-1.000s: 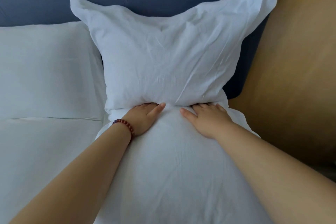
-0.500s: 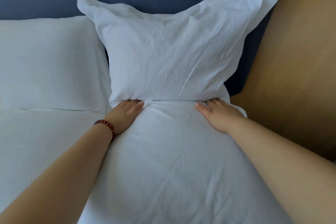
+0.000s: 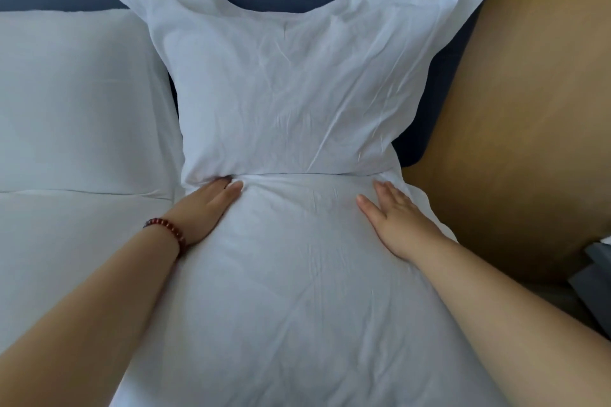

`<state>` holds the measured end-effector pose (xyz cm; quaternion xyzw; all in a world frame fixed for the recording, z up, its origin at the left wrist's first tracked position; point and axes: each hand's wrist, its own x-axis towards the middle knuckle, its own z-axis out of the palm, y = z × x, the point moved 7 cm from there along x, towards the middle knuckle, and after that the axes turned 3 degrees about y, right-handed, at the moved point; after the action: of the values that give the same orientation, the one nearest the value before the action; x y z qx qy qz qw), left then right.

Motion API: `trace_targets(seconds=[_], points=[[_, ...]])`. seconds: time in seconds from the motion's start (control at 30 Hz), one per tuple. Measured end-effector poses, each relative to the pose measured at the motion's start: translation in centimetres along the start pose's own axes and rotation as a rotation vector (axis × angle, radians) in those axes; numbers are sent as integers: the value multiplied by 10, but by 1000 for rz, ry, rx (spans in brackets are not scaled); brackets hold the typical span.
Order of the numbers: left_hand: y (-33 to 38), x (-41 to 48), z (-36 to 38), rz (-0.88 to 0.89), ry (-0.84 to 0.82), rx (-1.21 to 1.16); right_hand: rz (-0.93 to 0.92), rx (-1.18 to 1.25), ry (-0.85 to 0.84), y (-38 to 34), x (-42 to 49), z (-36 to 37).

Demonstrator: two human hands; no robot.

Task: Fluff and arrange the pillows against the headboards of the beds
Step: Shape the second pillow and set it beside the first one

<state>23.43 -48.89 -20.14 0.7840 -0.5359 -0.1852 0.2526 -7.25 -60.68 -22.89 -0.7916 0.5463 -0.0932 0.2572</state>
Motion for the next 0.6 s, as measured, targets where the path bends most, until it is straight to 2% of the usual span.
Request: trace_targets(seconds=[0.13,0.27,0.33,0.47,0.6], points=[[10,-8,3,-18,19,90,43,80,15,9,-13,-1],[37,-63,19,12,62,237,117,275,32,36,-48,9],[61,-90,32,101,87,356,195,403,39,52,-67,14],[111,-105,58,253,102,508,494,718,71,86,-96,19],[160,-92,92,463,15,571,621,968,-34,98,-102,25]])
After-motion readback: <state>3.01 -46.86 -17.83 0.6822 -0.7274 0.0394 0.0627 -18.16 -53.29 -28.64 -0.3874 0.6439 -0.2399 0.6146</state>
